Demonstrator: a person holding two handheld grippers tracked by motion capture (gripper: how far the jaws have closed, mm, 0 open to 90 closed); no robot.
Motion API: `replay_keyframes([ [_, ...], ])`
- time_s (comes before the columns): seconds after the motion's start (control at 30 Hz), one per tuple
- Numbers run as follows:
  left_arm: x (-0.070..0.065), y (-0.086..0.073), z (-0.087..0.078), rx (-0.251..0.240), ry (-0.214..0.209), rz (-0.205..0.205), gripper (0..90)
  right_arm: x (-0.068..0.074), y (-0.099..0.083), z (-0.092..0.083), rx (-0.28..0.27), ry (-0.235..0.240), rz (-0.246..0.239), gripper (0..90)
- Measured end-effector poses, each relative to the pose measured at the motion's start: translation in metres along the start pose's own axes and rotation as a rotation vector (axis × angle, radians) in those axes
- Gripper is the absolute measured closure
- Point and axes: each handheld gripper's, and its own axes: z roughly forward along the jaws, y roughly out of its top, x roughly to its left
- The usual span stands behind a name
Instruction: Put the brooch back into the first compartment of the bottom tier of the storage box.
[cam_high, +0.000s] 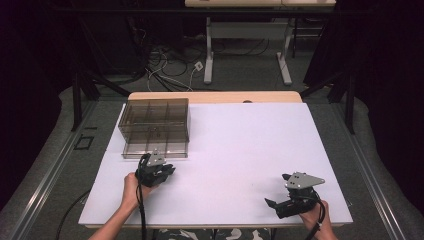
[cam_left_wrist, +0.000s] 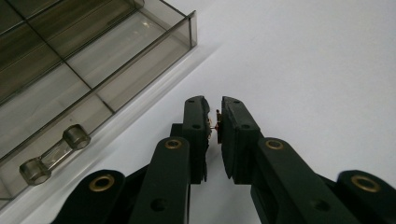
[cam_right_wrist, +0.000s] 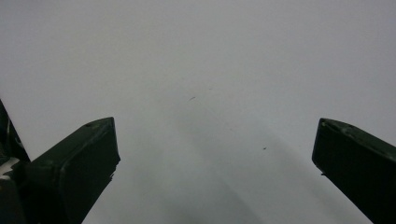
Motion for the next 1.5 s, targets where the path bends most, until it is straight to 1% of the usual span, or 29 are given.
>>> replay_keyframes([
  [0.1, 0.001, -0.001, -0.001, -0.008, 0.006, -0.006, 80.8, 0.000, 0.000, 0.000, 0.002, 0.001, 0.001, 0.0],
  [0.13, 0.001, -0.001, -0.002, -0.004, 0.004, -0.007, 80.8, 0.000, 0.000, 0.000, 0.003, 0.001, 0.002, 0.0],
  [0.2, 0.002, -0.001, -0.003, -0.012, 0.015, -0.003, 80.8, 0.000, 0.000, 0.000, 0.001, -0.001, 0.002, 0.0],
  [0.33, 0.004, -0.002, -0.005, -0.010, 0.021, -0.009, 80.8, 0.000, 0.000, 0.000, 0.002, 0.002, 0.001, 0.0],
  [0.57, 0.007, -0.003, -0.008, -0.025, 0.042, -0.016, 80.8, 0.000, 0.000, 0.000, 0.000, 0.001, 0.006, 0.0],
  [0.67, 0.009, -0.004, -0.010, -0.023, 0.040, -0.024, 80.8, 0.000, 0.000, 0.000, 0.002, 0.002, 0.003, 0.0],
  [0.7, 0.010, -0.004, -0.010, -0.023, 0.045, -0.020, 80.8, 0.000, 0.000, 0.000, 0.003, 0.003, 0.006, 0.0],
  [0.73, 0.010, -0.004, -0.010, -0.026, 0.047, -0.026, 80.8, 0.000, 0.000, 0.000, 0.002, 0.003, 0.003, 0.0],
  [1.03, 0.014, -0.005, -0.014, -0.030, 0.070, -0.021, 80.8, 0.000, 0.000, 0.000, 0.003, 0.002, 0.006, 0.0],
  [1.1, 0.015, -0.006, -0.015, -0.030, 0.072, -0.031, 80.8, 0.000, 0.000, 0.000, 0.003, 0.003, 0.007, 0.0],
  [1.17, 0.016, -0.006, -0.015, -0.035, 0.078, -0.030, 80.8, 0.000, 0.000, 0.000, 0.002, -0.003, 0.007, 0.0],
  [1.27, 0.018, -0.007, -0.017, -0.034, 0.080, -0.037, 80.8, 0.000, 0.000, 0.000, 0.002, 0.003, 0.006, 0.0],
  [1.33, 0.019, -0.007, -0.017, -0.041, 0.087, -0.037, 80.8, 0.000, 0.000, 0.000, 0.005, 0.003, 0.009, 0.0],
  [1.47, 0.021, -0.008, -0.019, -0.039, 0.092, -0.037, 80.8, 0.000, 0.000, 0.000, 0.005, 0.001, 0.010, 0.0],
  [1.5, 0.022, -0.008, -0.019, -0.045, 0.094, -0.044, 80.8, 0.000, 0.000, 0.000, 0.005, 0.002, 0.010, 0.0],
])
